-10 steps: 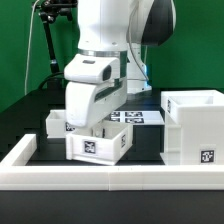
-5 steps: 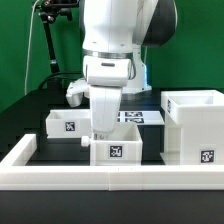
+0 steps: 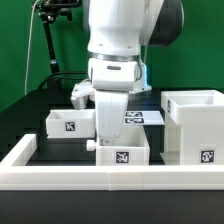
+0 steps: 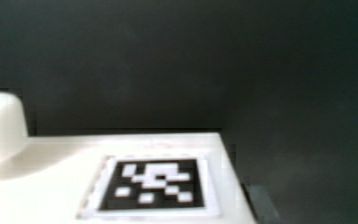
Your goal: Assemble drawer
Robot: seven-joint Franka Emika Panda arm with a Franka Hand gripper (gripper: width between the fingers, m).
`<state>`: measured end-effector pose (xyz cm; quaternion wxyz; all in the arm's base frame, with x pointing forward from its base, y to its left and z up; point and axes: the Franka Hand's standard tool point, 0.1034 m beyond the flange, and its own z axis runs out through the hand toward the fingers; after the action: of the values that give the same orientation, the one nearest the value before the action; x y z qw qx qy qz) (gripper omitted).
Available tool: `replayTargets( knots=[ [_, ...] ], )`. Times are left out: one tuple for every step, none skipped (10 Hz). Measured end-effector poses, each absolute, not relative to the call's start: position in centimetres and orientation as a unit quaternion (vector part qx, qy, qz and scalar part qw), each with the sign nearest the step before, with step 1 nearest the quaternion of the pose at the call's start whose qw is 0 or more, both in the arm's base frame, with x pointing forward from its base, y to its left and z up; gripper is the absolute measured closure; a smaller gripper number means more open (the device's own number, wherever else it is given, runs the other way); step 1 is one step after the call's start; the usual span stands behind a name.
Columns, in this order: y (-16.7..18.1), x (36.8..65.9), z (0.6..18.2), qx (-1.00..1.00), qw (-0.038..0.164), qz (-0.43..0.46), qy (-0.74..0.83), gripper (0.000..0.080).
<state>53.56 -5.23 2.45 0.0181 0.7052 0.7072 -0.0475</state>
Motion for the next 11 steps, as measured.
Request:
replayTargets(
  knots=[
    [-4.9,53.8,2.5,0.713,0.026,-0.038,0.7,0.0757],
    [-5.1,53.7,2.4,0.714,0.024,-0.04,0.699,0.0757],
    [-5.1,53.8,2.4,0.714,0.029,-0.034,0.698,0.0757],
    [-5.1,53.8,2.3,0.714,0.03,-0.033,0.698,0.0757],
    [-5.0,53.9,2.3,0.714,0.037,-0.024,0.699,0.0757],
    [-4.7,53.7,2.1,0.713,0.032,-0.027,0.7,0.0757],
    [-4.0,54.0,2.1,0.711,0.029,-0.029,0.702,0.0757],
    [-3.3,54.3,2.0,0.711,0.029,-0.026,0.703,0.0757],
    [-2.8,54.3,2.0,0.709,0.027,-0.026,0.704,0.0757],
    [-2.3,54.4,1.9,0.712,0.023,-0.028,0.702,0.0757],
    [-2.0,54.4,1.7,0.71,0.021,-0.028,0.703,0.0757]
  ],
)
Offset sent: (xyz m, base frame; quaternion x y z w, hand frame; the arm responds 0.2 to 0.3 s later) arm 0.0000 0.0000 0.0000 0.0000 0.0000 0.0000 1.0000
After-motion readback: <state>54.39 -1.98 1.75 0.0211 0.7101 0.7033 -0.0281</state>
